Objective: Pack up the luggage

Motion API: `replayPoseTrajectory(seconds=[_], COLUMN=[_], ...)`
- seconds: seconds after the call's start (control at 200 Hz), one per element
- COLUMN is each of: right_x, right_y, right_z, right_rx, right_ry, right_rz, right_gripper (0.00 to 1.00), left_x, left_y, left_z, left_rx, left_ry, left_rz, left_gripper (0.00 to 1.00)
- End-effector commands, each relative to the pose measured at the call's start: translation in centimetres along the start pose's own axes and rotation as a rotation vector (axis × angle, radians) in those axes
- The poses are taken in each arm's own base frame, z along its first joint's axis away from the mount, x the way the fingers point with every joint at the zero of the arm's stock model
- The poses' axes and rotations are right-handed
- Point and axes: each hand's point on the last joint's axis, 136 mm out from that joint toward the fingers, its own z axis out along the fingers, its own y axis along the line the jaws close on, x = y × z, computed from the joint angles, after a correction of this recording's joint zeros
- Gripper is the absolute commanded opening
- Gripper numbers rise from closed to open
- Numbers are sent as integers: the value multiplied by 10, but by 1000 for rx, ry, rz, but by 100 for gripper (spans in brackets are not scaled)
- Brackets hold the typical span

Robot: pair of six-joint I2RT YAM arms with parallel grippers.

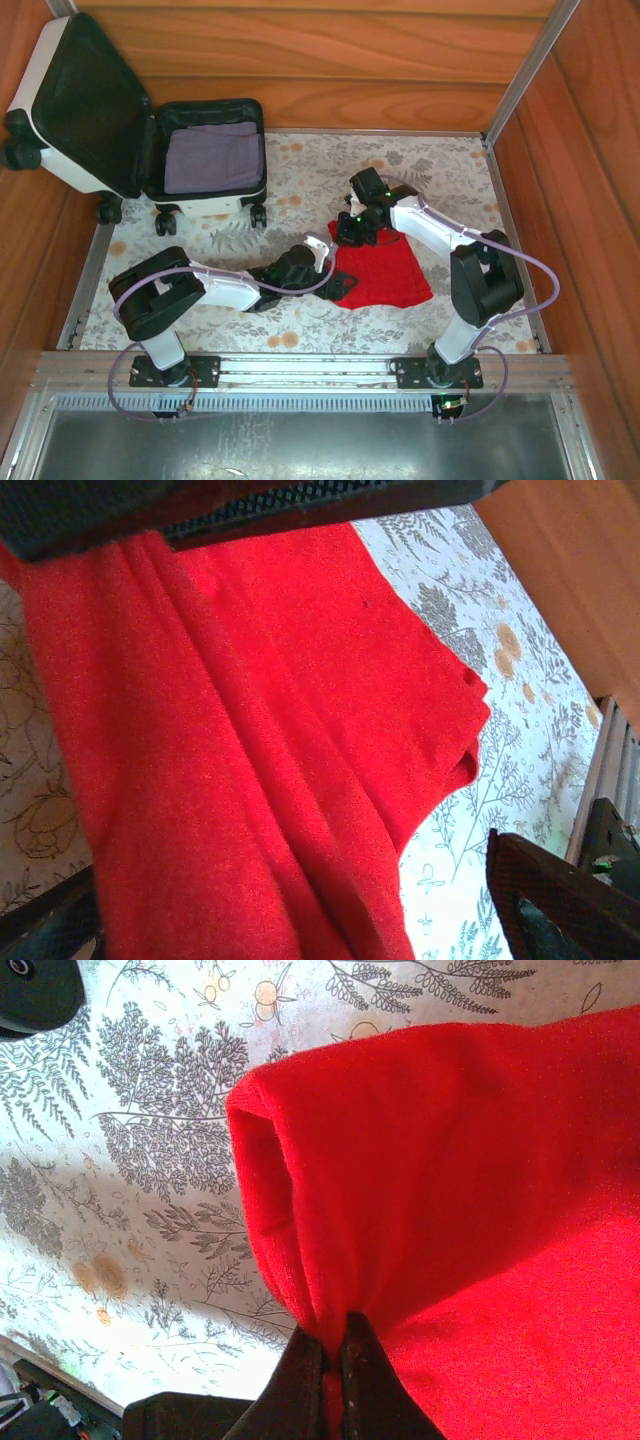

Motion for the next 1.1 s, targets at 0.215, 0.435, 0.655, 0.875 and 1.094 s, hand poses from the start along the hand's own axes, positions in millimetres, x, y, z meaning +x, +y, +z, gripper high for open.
replayPoseTrajectory(seconds=[0.215, 0.435, 0.655, 0.875, 1.094], right_x=[3, 3, 1, -2, -9], right_y=[16, 13, 18, 8, -45], right_z=[-11, -9, -22, -41, -114], right_rx=[-94, -89, -102, -18, 287], right_ry=[8, 2, -37, -104, -364], right_rz=[7, 22, -1, -30, 11], right_gripper=[0, 0, 0, 52, 71], left_x=[-12, -8, -9, -23, -47], left_y=[13, 14, 19, 16, 34], left_z=[3, 13, 15, 12, -3], left_rx=[-66, -58, -79, -78, -97], left_ry=[-94, -74, -84, -124, -144], left_rz=[-17, -65, -115, -120, -183], left_gripper=[73, 58, 28, 0, 0])
